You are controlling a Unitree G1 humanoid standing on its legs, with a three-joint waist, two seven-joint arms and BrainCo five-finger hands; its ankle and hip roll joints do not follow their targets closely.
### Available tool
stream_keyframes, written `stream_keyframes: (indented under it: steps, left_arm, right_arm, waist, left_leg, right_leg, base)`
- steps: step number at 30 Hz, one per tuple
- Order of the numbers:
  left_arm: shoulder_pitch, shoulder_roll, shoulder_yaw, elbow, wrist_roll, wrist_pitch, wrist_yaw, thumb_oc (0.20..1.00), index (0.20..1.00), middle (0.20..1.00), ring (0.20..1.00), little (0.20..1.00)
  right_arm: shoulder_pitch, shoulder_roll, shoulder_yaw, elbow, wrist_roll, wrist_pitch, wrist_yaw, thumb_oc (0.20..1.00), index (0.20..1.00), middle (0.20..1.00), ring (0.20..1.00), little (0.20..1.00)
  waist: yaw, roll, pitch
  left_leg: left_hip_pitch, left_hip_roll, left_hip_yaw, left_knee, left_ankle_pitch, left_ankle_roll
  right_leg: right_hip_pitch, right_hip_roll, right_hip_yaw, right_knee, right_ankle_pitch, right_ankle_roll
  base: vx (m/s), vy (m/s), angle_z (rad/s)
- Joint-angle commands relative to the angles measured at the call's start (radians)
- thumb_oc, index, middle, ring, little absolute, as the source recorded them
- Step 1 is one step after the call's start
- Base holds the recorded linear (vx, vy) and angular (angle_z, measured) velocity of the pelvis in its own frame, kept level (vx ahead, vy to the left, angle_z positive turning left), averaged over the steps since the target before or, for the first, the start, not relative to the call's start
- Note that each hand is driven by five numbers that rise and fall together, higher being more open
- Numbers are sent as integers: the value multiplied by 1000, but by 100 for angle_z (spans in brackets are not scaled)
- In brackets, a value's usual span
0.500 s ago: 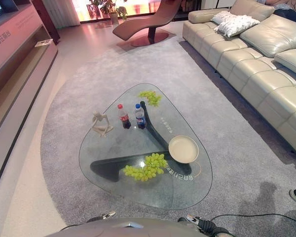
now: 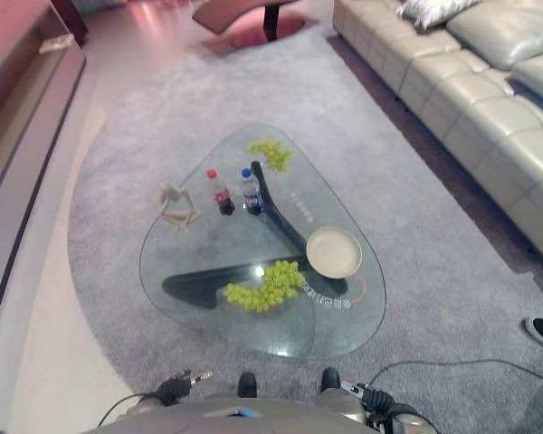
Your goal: Pick up fruits into the plate
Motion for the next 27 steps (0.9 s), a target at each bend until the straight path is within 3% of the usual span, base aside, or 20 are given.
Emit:
stream_keyframes:
  steps: [1, 8, 10, 16, 21, 27]
  left_arm:
    - [-106, -9, -39, -9, 16, -65, 72, 1000, 1000, 1000, 1000, 1000]
    - [-271, 51, -117, -154, 149, -61, 302, 1000, 1000, 1000, 1000, 1000]
    - [-366, 108, -169, -187, 220, -48, 380, 1000, 1000, 1000, 1000, 1000]
    - [-513, 211, -201, -225, 312, 9, 440, 1000, 1000, 1000, 1000, 1000]
    - [-683, 293, -267, -219, 457, 136, 442, 1000, 1000, 1000, 1000, 1000]
    - [-822, 323, -336, -180, 556, 239, 447, 1000, 1000, 1000, 1000, 1000]
  right_arm:
    - [-98, 15, 29, -28, 55, -8, -4, 1000, 1000, 1000, 1000, 1000]
    - [-203, -40, 77, -79, 128, -29, 1, 1000, 1000, 1000, 1000, 1000]
    - [-250, -64, 109, -111, 168, -26, -10, 1000, 1000, 1000, 1000, 1000]
    - [-323, -86, 128, -142, 214, -17, -22, 1000, 1000, 1000, 1000, 1000]
    - [-386, -76, 150, -139, 266, -24, -28, 1000, 1000, 1000, 1000, 1000]
    - [-415, -63, 158, -142, 332, -42, -31, 1000, 1000, 1000, 1000, 1000]
  waist:
    - [-9, -11, 91]
    - [-40, 20, 219]
    - [-53, 24, 273]
    - [-73, 28, 339]
    - [-83, 19, 339]
    - [-102, 6, 339]
  left_leg:
    - [11, -77, 7, 40, -128, 75]
    - [-94, -74, -7, 71, -91, 64]
    - [-144, -73, -5, 83, -78, 57]
    - [-227, -67, 8, 101, -54, 45]
    - [-350, -57, 29, 116, -30, 36]
    - [-450, -56, 30, 163, -26, 33]
  right_leg:
    - [-41, 16, 13, 98, -57, 1]
    - [-151, 31, 41, 139, -48, -17]
    - [-208, 39, 52, 156, -41, -22]
    - [-306, 52, 64, 196, -34, -26]
    - [-445, 66, 68, 244, -31, -25]
    - [-546, 77, 75, 289, -30, -28]
  base:
    - [-113, 4, -5]
    - [-121, 19, -8]
    - [-159, 9, -13]
    - [-100, 0, -13]
    - [-70, -47, -9]
    - [-28, -40, -10]
